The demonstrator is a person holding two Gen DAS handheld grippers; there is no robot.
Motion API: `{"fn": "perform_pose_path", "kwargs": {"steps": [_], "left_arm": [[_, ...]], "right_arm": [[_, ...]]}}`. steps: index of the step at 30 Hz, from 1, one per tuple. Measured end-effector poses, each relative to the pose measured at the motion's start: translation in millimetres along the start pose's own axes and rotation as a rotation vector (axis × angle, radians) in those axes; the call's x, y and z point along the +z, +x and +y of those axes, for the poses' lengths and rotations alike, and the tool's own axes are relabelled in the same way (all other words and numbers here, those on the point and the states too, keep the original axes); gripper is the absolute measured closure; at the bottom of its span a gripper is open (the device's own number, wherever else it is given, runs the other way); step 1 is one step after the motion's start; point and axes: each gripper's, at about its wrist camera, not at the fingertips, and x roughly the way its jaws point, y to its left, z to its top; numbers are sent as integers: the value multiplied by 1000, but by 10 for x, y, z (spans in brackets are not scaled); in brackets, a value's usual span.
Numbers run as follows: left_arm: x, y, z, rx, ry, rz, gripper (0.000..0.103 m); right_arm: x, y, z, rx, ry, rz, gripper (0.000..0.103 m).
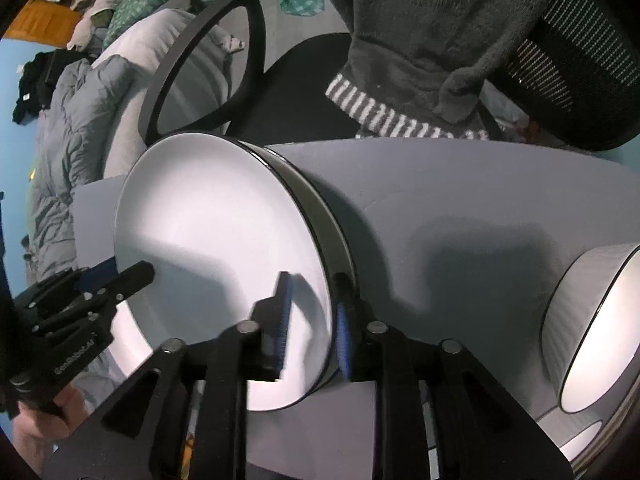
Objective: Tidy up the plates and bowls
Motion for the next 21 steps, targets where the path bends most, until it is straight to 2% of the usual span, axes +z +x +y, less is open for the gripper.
{"fn": "perform_pose_path", "kwargs": {"steps": [2, 4, 10, 14, 19, 21], "left_arm": [[-1, 5, 4, 1, 6, 2, 77], [-6, -3, 8, -1, 16, 2, 77], [-46, -72, 57, -1, 16, -12, 77], [-96, -142, 98, -7, 31, -33, 67], [-181, -225, 172, -22, 46, -45, 63], [-220, -262, 207, -25, 52, -56, 55]], "right_arm": [[-6, -4, 12, -3, 10, 1, 72], [-9, -18, 25, 19, 32, 9, 60], [-23, -36, 31, 24, 63, 20, 58], [-55, -51, 39, 22, 74, 21, 55], [-75, -74, 39, 20, 99, 2, 52], [-82, -79, 59, 7, 103, -3, 51]]}}
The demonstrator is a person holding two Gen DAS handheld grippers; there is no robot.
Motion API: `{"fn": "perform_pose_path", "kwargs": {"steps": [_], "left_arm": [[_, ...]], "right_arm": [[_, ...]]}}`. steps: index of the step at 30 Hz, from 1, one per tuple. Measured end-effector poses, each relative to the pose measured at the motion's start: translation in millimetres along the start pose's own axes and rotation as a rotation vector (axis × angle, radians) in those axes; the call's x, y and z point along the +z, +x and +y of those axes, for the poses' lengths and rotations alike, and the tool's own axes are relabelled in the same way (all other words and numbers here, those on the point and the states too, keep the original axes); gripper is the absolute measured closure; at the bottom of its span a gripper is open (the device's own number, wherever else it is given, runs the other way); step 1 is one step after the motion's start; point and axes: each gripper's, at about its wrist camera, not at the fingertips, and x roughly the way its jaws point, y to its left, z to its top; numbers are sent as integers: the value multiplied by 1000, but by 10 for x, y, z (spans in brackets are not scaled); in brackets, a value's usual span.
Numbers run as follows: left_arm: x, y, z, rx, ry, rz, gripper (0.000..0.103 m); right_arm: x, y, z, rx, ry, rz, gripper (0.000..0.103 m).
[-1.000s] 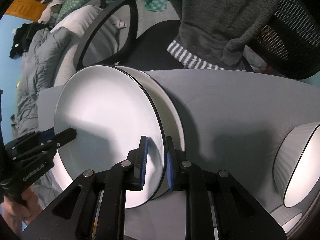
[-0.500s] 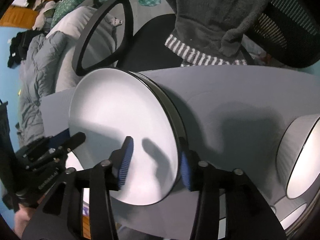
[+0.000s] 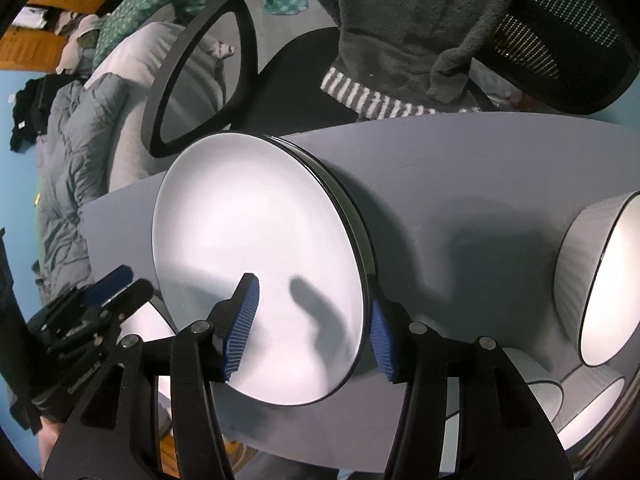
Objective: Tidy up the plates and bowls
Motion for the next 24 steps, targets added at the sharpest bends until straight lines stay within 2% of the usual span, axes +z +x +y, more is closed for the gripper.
{"fn": "perform_pose_path", "kwargs": {"steps": [2, 4, 5, 13, 18, 24], "left_arm": [[-46, -41, 27, 2, 7, -11, 52], [-103, -82, 72, 1, 8, -21, 51], [-114, -93, 84, 1, 7, -22, 50], [-297, -260, 298, 17, 34, -46, 45], [-409, -289, 570, 41, 64, -38, 44], [-480, -276, 901, 21, 50, -23, 44]], "right_arm": [[-14, -13, 15, -13, 6, -8, 49], [-32, -36, 24, -17, 16, -21, 39], [-39, -53, 25, -31, 22, -31, 38], [-121, -211, 122, -60, 16, -109, 37], [-354, -259, 353, -63, -36, -136, 37], [-759, -110, 715, -34, -119, -110, 37]]}}
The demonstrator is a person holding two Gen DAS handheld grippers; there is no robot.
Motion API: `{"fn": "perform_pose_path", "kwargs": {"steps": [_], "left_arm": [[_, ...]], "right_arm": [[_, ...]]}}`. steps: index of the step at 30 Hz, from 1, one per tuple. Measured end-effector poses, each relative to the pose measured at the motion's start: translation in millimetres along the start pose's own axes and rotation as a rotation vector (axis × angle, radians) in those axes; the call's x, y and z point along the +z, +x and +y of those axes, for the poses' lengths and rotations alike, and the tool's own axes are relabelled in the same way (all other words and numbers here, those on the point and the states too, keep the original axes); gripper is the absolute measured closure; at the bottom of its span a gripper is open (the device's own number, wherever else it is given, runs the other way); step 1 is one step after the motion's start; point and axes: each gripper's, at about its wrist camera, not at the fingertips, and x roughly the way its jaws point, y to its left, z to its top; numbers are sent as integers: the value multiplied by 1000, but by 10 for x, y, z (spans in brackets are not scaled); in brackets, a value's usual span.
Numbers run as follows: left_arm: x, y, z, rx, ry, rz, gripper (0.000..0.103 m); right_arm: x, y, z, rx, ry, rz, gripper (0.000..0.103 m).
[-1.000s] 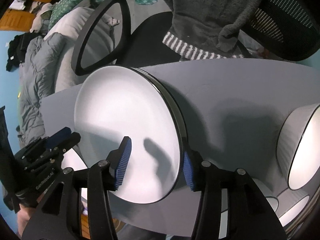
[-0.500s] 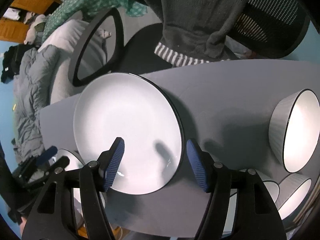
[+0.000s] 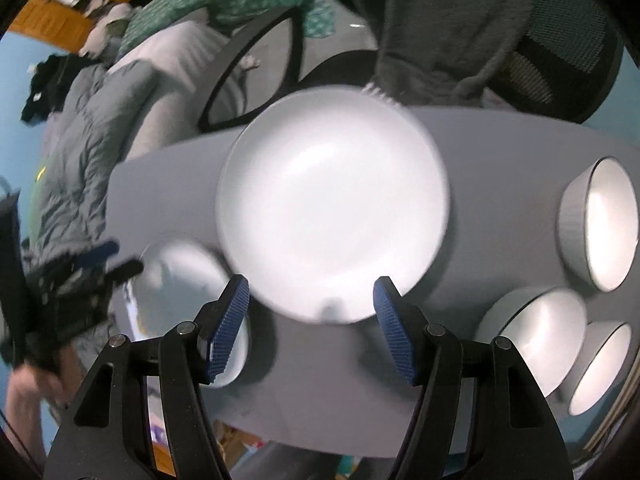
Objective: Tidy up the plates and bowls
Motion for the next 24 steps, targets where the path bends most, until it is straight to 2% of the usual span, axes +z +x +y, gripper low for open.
{"fn": "perform_pose_path", "kwargs": {"steps": [9, 17, 22, 23, 24], "left_arm": [[-126, 198, 196, -20, 14, 33, 44], [-199, 374, 202, -50, 35, 73, 44], [-236, 440, 189, -73, 45, 94, 44], [-238, 452, 187, -75, 43, 100, 45], [-238, 462, 188, -83, 39, 105, 49]], "right_arm": [[-391, 397, 404, 47, -77, 93, 37], [-473, 790, 531, 83, -54, 115, 38], [-507, 909, 601, 92, -53, 109, 41], [-511, 924, 618, 94, -53, 106, 43], [-505, 945, 637, 96, -54, 103, 49]]}}
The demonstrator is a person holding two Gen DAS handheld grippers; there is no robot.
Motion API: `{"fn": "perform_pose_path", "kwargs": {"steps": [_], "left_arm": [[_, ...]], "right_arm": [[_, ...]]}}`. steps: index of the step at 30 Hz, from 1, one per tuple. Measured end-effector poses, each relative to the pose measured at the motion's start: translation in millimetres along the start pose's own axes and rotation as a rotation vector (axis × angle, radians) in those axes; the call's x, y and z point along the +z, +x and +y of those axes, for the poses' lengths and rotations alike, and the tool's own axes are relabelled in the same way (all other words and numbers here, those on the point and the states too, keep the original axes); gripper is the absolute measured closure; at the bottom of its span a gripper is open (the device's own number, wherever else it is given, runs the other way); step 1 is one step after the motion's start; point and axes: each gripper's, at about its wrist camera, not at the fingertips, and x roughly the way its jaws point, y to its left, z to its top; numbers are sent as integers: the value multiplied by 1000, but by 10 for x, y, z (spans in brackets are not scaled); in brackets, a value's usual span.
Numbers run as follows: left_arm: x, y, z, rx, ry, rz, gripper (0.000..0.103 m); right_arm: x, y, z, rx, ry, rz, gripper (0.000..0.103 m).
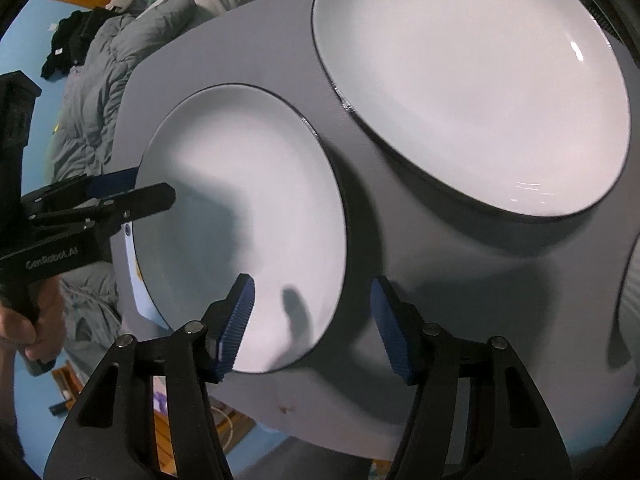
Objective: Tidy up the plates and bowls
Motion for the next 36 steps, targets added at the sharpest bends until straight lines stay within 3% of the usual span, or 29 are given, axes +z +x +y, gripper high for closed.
{"fn": "perform_pose_path", "kwargs": {"steps": [2, 8, 10, 14, 36], "left_arm": [[13, 12, 3, -15, -3, 7, 59], [-1, 65, -7, 22, -24, 12, 69], [-11, 65, 3, 17, -40, 14, 72], [-136, 90, -13, -11, -76, 27, 72], [-741, 350, -895, -132, -148, 77, 72]], "right_arm": [[22, 35, 24, 8, 9, -4, 57], [42, 48, -19, 18, 38, -11, 74], [26, 44, -58, 7, 52, -15, 88], [-1, 16, -115, 22, 55, -11, 90], [-325, -271, -732, -12, -6, 44, 91]]}}
